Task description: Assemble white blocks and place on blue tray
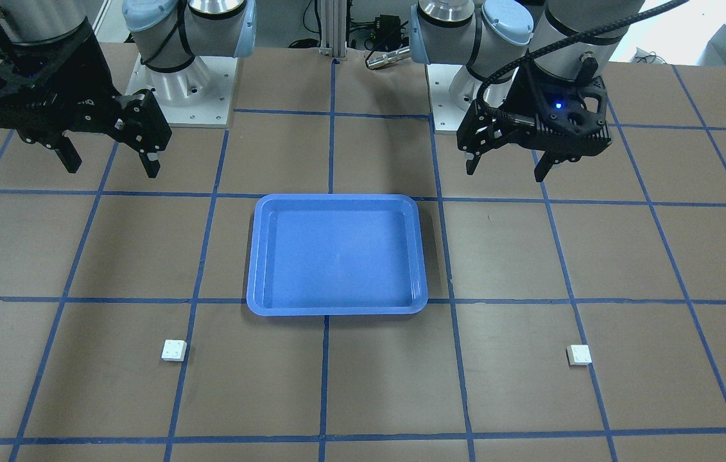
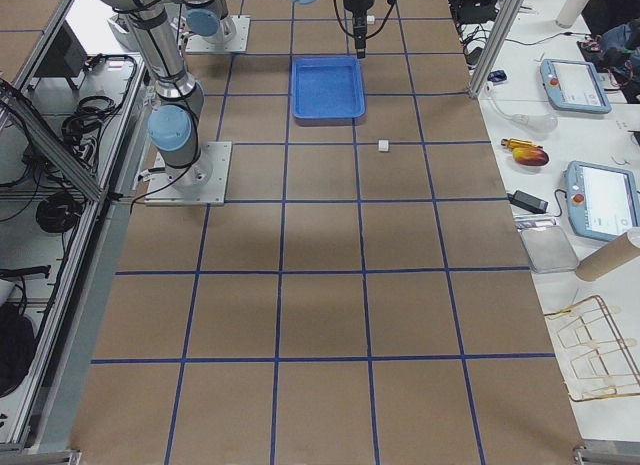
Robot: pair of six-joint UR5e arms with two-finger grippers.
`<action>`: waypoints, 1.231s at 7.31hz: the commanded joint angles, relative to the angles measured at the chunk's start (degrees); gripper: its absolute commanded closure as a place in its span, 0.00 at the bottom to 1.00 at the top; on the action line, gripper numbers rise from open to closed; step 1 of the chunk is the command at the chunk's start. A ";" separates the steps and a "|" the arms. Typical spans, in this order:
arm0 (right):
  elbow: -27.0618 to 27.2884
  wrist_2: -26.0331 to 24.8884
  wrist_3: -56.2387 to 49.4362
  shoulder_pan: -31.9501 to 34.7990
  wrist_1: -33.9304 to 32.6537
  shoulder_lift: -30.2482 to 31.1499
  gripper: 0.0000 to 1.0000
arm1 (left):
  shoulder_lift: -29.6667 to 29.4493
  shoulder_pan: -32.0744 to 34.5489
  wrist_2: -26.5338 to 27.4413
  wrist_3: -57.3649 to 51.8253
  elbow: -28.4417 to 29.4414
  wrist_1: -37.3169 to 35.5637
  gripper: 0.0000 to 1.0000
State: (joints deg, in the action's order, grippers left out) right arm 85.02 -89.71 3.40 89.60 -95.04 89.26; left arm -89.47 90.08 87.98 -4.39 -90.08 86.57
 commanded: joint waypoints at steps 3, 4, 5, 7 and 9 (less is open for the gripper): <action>0.58 0.15 -0.24 -0.12 0.20 -0.39 0.00 | 0.09 -0.17 0.70 -0.18 -0.01 -0.09 0.00; 0.93 -0.37 -0.24 -0.04 -0.14 -2.66 0.00 | 0.18 -0.78 0.79 -2.35 0.08 -0.09 0.00; 1.72 -0.55 -0.59 -0.56 -0.49 -4.95 0.00 | -0.35 -4.79 0.18 -5.85 0.52 0.09 0.00; 3.91 -1.17 -0.76 -1.62 -13.18 -14.33 0.00 | -3.23 -11.92 0.17 -9.81 1.05 -0.17 0.00; 5.93 -1.17 -3.30 -1.88 -21.39 -21.03 0.00 | -9.37 -13.78 0.61 -10.54 1.05 -4.10 0.00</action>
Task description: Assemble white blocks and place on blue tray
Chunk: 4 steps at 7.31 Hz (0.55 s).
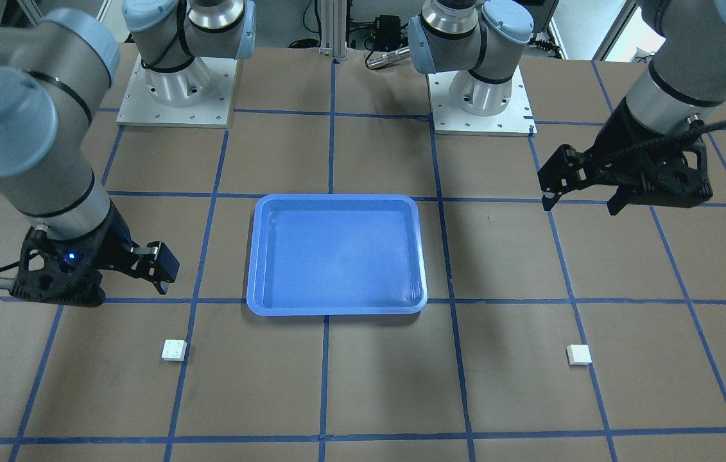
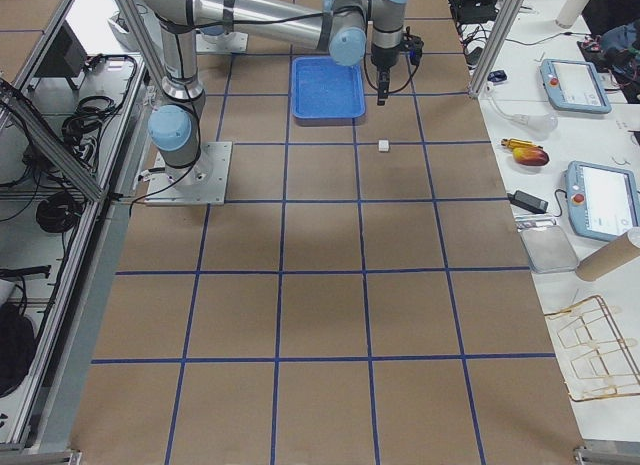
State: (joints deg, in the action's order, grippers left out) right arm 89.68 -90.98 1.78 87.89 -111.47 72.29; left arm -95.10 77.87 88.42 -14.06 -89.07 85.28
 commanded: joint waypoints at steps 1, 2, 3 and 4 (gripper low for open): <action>3.11 0.19 -1.60 -0.17 -12.99 -7.22 0.00 | -8.56 -2.63 0.26 -2.36 -0.22 -7.19 0.00; 4.70 -0.07 -1.86 -0.17 -19.95 -9.43 0.00 | -12.78 -4.47 0.18 -3.85 0.38 -11.32 0.00; 5.32 -0.08 -1.87 -0.17 -20.63 -10.32 0.00 | -16.57 -5.44 0.00 -4.65 0.65 -13.62 0.00; 4.81 0.62 -4.39 -0.17 -20.63 -10.59 0.00 | -20.44 -5.45 0.17 -5.18 0.91 -19.56 0.00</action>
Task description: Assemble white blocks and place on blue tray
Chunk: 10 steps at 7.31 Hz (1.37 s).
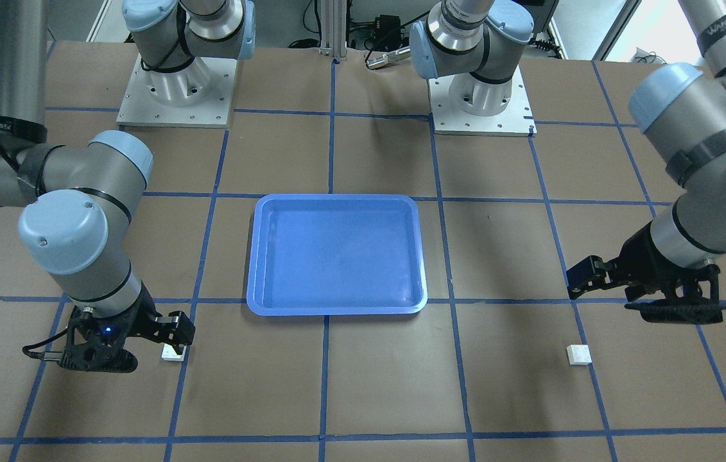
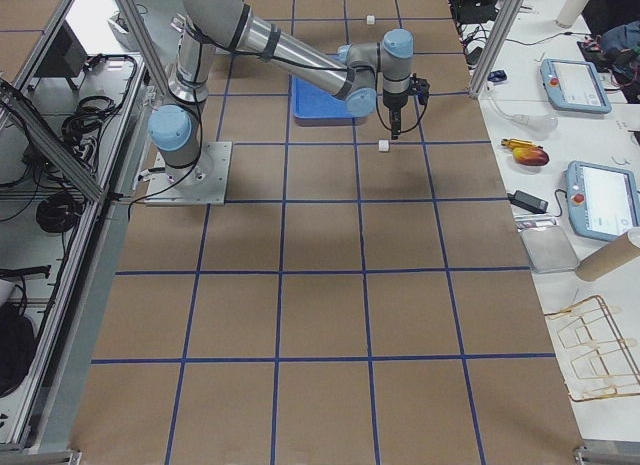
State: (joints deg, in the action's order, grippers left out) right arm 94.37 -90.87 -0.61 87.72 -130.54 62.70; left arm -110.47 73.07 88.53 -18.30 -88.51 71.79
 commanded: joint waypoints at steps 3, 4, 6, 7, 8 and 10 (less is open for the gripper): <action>0.64 0.96 -40.21 -1.49 -1.65 -0.56 0.00 | -13.08 -0.83 1.73 -6.49 0.09 -12.44 0.00; 0.47 2.87 -50.09 -2.28 -1.65 -0.12 0.00 | -14.24 -0.83 2.26 -5.88 -0.52 -12.55 0.00; 0.64 14.54 -71.00 -5.00 -1.73 0.06 0.00 | -14.69 -1.00 2.26 -5.44 -0.61 -12.55 0.07; 0.90 15.19 -76.59 -7.10 -1.47 0.06 0.00 | -14.95 -1.18 2.26 -5.52 -0.53 -12.46 0.40; 2.56 22.42 -82.74 -10.43 -1.30 0.06 0.00 | -14.95 -1.87 2.26 -5.87 -0.61 -12.46 0.61; 6.61 31.61 -91.54 -14.06 -1.29 -0.38 0.00 | -14.95 -2.06 2.17 -5.00 -0.61 -12.46 0.82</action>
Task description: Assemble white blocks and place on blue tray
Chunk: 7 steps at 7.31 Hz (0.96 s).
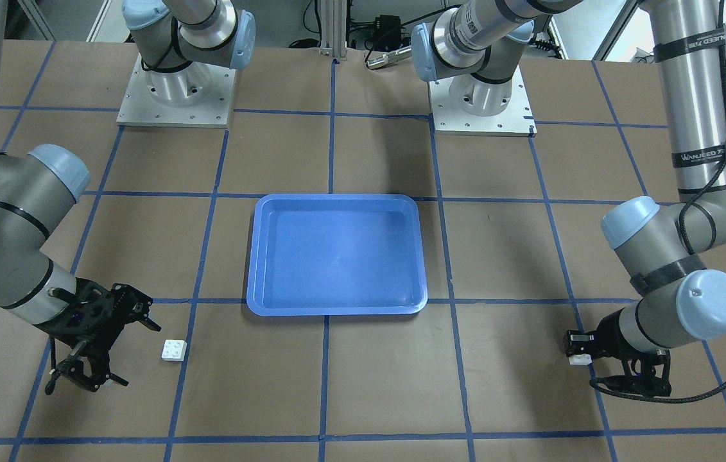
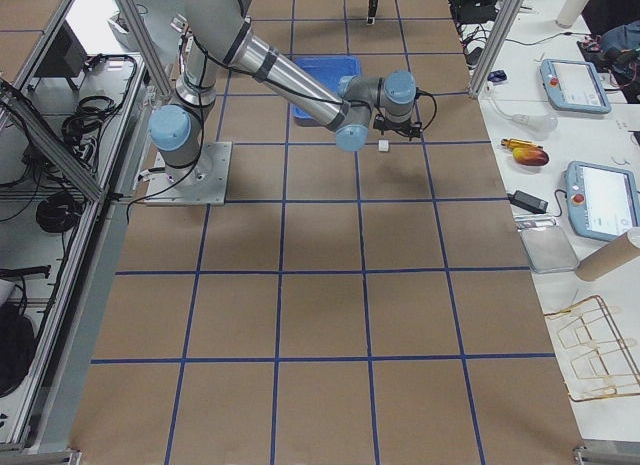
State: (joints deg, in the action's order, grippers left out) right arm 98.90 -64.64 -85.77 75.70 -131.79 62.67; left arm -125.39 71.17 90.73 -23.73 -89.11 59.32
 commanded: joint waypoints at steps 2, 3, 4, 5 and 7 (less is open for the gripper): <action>2.71 5.40 -16.09 -2.75 5.19 -0.62 0.05 | 0.76 -0.24 -0.65 0.44 0.25 0.26 0.90; 2.71 5.40 -18.01 -2.75 7.93 -0.88 0.00 | 2.07 0.11 -0.73 2.36 0.25 1.57 0.90; 2.62 5.32 -20.82 -2.75 8.65 -1.75 0.00 | 4.17 1.16 -3.78 6.29 0.08 5.85 0.90; 2.27 5.32 -22.58 -2.75 8.40 -3.59 0.00 | 7.06 2.82 -6.94 9.64 -0.36 9.55 0.91; 0.00 5.49 -24.10 -2.67 9.79 -5.19 0.01 | 11.55 10.87 -6.71 19.26 -3.77 9.32 0.93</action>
State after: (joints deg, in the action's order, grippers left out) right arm 100.43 -59.21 -109.00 72.96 -123.12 58.38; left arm -116.62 77.12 84.34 -11.36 -90.94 68.19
